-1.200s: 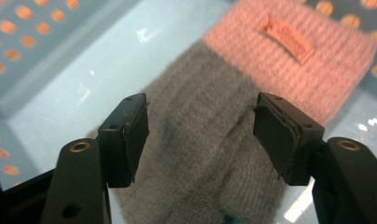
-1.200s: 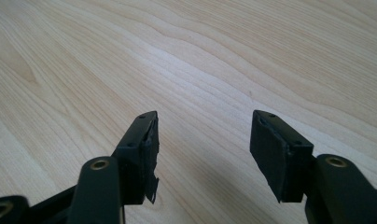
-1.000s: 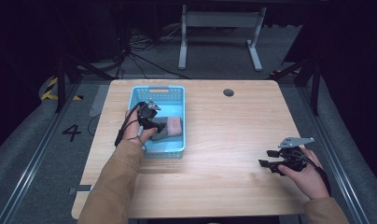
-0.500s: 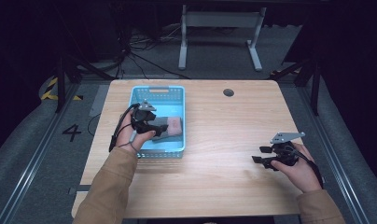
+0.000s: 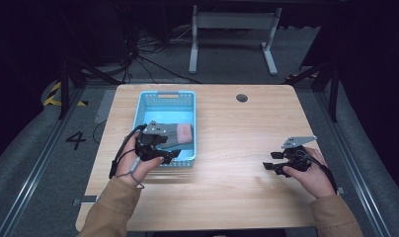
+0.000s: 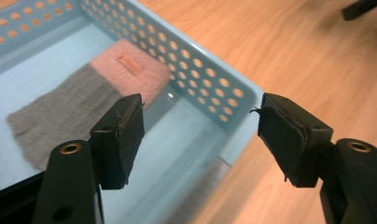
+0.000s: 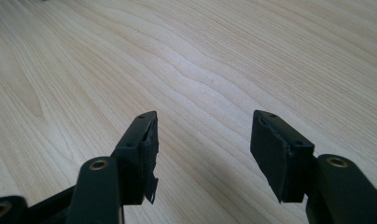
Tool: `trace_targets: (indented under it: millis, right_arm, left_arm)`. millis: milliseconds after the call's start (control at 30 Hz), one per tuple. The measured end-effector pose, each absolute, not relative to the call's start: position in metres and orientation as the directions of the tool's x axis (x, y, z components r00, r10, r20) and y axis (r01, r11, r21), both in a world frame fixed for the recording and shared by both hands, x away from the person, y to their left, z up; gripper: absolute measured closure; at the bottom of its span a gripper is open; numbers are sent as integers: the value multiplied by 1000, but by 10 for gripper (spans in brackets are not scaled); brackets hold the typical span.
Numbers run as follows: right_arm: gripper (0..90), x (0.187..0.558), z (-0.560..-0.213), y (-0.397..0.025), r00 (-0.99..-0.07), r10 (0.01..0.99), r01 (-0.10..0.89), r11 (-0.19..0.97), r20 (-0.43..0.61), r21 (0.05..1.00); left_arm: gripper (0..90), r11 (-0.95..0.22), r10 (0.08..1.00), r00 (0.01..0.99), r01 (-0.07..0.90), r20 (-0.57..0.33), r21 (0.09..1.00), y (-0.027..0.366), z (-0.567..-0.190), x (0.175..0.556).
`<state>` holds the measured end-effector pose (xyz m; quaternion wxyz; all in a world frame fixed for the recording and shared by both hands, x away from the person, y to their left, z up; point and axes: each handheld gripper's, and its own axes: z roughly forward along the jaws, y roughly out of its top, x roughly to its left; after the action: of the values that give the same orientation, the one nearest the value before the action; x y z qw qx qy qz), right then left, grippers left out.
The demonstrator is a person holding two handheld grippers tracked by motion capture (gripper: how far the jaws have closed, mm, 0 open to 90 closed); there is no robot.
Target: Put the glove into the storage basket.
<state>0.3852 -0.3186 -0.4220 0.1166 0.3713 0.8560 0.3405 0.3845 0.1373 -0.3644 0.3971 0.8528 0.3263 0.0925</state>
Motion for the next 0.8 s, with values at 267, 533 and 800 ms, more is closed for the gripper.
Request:
trace_targets:
  millis: [267, 533, 800]
  right_arm:
    - [423, 385, -423, -318, -703, 709, 556, 500, 55, 664]
    - [423, 383, -422, -322, -694, 718, 561, 492, 54, 666]
    - [421, 382, -423, -322, -695, 716, 563, 494, 57, 662]
  left_arm:
    - [316, -491, 594, 797, 465, -107, 736, 133, -371, 365]
    - [292, -583, 543, 836, 440, -76, 683, 124, -389, 345]
    - [292, -618, 510, 856, 437, -90, 653, 119, -404, 336]
